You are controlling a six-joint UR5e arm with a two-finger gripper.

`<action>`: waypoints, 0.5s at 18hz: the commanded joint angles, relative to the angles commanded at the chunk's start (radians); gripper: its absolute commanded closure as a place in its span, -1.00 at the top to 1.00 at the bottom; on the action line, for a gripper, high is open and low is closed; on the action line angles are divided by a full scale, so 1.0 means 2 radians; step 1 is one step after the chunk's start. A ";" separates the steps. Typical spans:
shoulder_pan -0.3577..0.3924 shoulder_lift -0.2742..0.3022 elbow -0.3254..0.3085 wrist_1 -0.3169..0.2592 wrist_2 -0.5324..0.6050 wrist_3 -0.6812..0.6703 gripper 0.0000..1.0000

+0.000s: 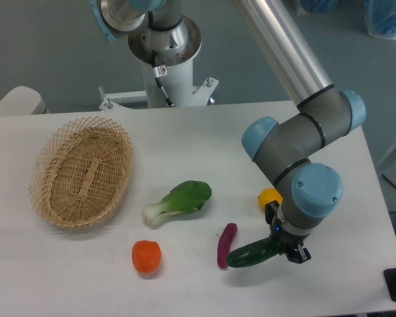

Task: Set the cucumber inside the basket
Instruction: 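Close the gripper on the green cucumber beside the purple eggplant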

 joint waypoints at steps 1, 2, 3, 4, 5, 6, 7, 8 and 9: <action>0.000 0.000 0.000 0.001 -0.001 -0.002 -0.92; 0.000 0.000 -0.001 0.000 -0.002 -0.002 -0.92; 0.000 0.001 -0.001 0.000 -0.002 -0.003 -0.91; -0.002 0.001 -0.002 0.000 -0.003 -0.003 -0.91; -0.003 0.001 -0.002 0.000 -0.003 -0.003 -0.91; -0.004 0.002 -0.002 0.000 -0.004 -0.004 -0.90; -0.008 0.002 -0.002 0.000 -0.004 -0.005 -0.89; -0.013 0.003 -0.003 0.000 -0.004 -0.007 -0.89; -0.015 0.003 -0.004 0.000 -0.004 -0.018 -0.89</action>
